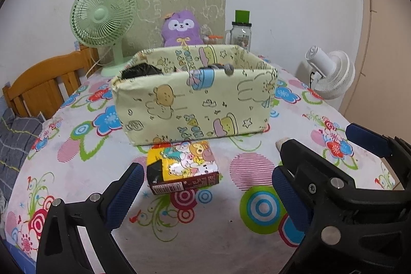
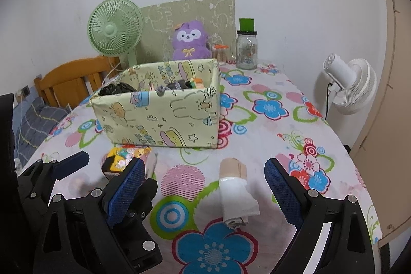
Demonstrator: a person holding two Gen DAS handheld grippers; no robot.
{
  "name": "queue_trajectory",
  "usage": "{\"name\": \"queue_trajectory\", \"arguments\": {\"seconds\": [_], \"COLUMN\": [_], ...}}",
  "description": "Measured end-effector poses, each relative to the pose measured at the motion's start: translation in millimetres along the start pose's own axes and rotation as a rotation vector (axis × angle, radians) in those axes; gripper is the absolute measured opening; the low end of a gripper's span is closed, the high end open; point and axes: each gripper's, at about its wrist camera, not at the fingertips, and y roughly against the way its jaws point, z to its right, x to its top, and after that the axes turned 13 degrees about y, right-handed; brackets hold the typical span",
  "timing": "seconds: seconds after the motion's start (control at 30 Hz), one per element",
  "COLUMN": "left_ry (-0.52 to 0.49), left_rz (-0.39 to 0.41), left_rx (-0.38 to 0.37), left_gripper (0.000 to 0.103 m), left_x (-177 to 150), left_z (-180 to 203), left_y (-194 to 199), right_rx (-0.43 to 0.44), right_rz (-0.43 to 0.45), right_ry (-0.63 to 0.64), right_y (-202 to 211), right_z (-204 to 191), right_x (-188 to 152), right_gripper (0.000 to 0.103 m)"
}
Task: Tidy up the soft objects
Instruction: 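Move both open tools down toward the cartoon box and white bottle on the bed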
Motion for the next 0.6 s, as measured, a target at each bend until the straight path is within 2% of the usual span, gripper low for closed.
{"name": "queue_trajectory", "arguments": {"seconds": [0.6], "left_ry": [-0.003], "left_rz": [-0.099], "left_rx": [0.021], "left_gripper": [0.101], "left_x": [-13.2], "left_z": [2.8], "left_y": [-30.2], "right_rx": [-0.003], "right_rz": [-0.084], "right_ry": [-0.039], "right_y": [-31.7], "right_z": [12.7], "right_x": [-20.6], "right_gripper": [0.096]}}
